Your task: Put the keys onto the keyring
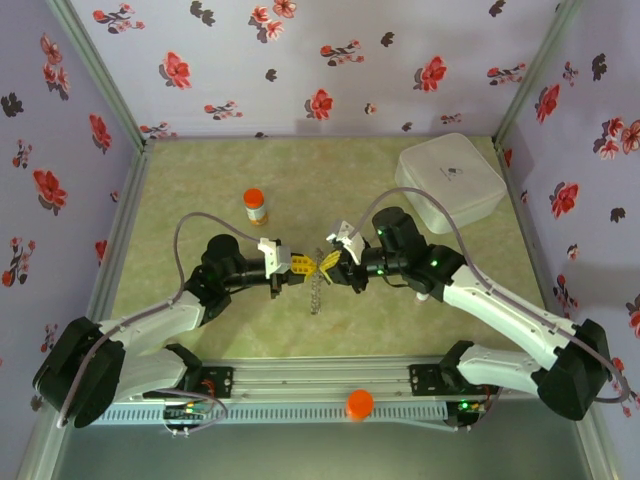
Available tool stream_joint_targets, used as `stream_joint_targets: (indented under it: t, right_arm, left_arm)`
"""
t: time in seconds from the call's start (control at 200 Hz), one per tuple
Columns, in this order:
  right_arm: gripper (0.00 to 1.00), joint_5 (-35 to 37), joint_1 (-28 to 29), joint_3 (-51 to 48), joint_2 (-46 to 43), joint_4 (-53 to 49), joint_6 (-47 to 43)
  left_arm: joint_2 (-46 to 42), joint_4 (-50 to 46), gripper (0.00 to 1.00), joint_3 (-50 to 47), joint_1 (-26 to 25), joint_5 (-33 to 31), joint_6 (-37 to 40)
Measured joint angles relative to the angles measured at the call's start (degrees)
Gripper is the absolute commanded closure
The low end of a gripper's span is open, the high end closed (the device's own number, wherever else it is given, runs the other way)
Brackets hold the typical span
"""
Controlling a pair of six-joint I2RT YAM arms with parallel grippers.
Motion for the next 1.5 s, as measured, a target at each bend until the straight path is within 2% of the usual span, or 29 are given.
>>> stream_joint_targets:
  t: [0.165, 0.315, 0.46, 0.655, 0.835, 1.05, 1.335, 1.375, 1.43, 1.5]
  right_arm:
    - [0.88, 0.0, 0.0, -0.2, 0.2, 0.4, 0.0]
    - [0.72, 0.9, 0.0, -2.2, -2.8, 2.6, -0.2]
    - [0.7, 1.6, 0.1, -4.9, -6.9, 5.6, -2.6]
    - [0.68, 3.5, 0.2, -4.9, -5.0, 9.5, -4.7]
    - [0.7, 3.4, 0.6, -5.0, -3.3, 10.7, -6.5]
    - [0.78, 2.8, 0.7, -5.0, -2.1, 10.5, -7.8]
    - [1.0, 0.9, 0.7, -4.5, -0.9, 9.2, -8.5]
    - [1.0, 0.8, 0.7, -4.2, -0.8, 8.8, -8.9]
    - [1.0, 0.8, 0.7, -3.8, -0.7, 8.0, -9.2]
    - [1.0, 0.8, 0.7, -2.6, -0.3, 5.9, -9.8]
  left_arm:
    - [0.0, 0.1, 1.0, -0.1, 0.0, -0.4, 0.0]
    - [0.0, 0.8, 1.0, -0.1, 0.0, -0.4, 0.0]
    - [0.0, 1.7, 1.0, -0.1, 0.0, -0.4, 0.0]
    - [0.0, 2.1, 1.0, -0.2, 0.0, -0.2, 0.0]
    - [0.0, 2.1, 1.0, -0.2, 0.0, 0.8, -0.1]
    - [0.0, 2.8, 1.0, -0.2, 0.0, 1.2, -0.5]
    - [0.4, 2.8, 1.0, -0.5, 0.1, 1.2, -1.4]
    - [0.4, 2.8, 1.0, -0.5, 0.1, 1.2, -1.5]
    - [0.4, 2.7, 0.85, -0.5, 0.1, 1.2, -1.5]
    - [0.4, 2.3, 0.81, -0.5, 0.1, 0.9, -1.2]
